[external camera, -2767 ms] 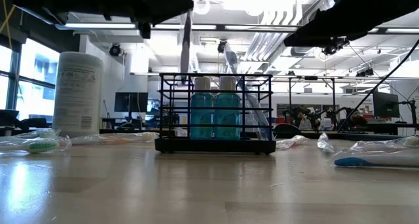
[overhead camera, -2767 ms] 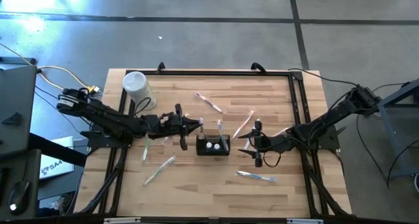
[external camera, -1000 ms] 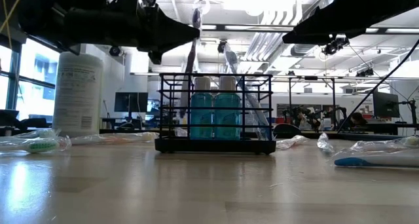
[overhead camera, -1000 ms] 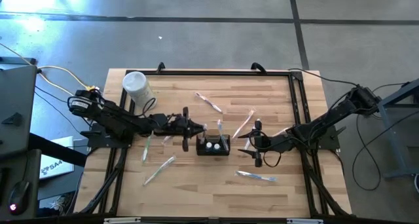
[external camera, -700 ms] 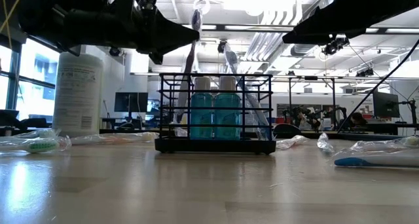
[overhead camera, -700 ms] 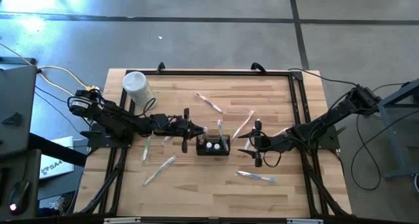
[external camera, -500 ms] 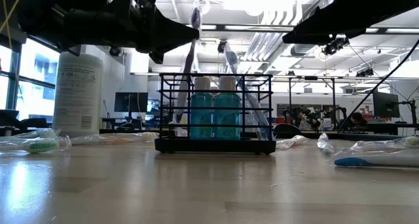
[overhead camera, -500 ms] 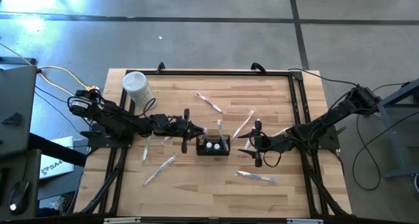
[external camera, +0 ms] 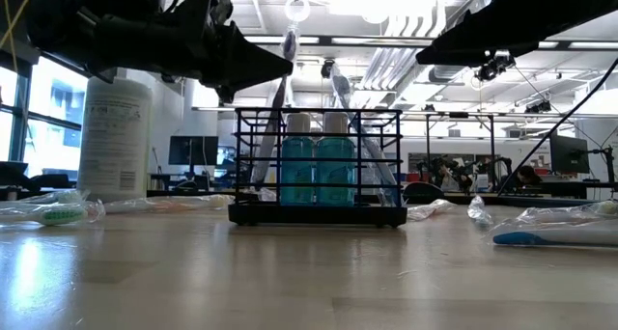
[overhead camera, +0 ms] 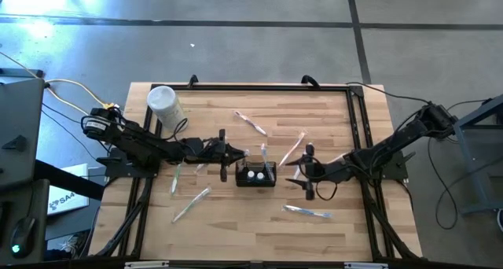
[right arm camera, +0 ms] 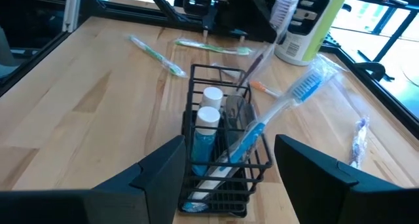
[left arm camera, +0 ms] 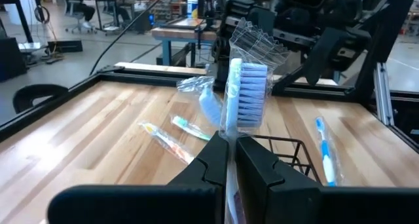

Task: Pick & Place toothbrushing station
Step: Put the left violet toothbrush into the black wire organizer

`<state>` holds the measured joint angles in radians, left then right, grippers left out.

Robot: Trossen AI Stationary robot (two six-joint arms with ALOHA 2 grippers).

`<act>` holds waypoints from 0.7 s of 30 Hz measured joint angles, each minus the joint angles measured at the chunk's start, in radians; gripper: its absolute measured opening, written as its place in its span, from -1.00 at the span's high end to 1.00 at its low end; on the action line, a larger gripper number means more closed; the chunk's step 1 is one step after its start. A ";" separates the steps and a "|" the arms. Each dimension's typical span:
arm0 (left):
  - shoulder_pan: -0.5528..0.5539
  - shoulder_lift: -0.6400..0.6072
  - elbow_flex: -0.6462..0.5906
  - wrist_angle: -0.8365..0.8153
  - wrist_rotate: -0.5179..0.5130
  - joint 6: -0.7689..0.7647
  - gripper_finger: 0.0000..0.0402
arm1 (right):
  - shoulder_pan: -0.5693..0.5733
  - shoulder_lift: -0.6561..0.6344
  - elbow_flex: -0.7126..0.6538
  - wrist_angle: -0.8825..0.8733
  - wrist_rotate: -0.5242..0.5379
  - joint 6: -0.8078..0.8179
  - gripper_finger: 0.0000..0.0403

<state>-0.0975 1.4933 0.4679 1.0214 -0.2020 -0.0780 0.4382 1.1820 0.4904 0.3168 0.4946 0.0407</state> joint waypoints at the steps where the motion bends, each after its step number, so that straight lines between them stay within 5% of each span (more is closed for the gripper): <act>1: 0.000 0.000 0.000 0.000 0.000 -0.003 0.94 | -0.004 0.000 0.000 0.000 0.001 0.002 -0.13; 10: 0.000 0.000 0.000 0.000 0.009 0.004 0.91 | -0.028 0.037 0.000 0.010 0.000 0.012 -0.13; 21: 0.000 0.000 0.000 0.000 0.008 0.003 0.53 | -0.029 0.048 0.000 0.037 -0.032 0.010 -0.13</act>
<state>-0.0975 1.4929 0.4679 1.0218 -0.1936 -0.0753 0.4095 1.2304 0.4904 0.3534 0.4622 0.0505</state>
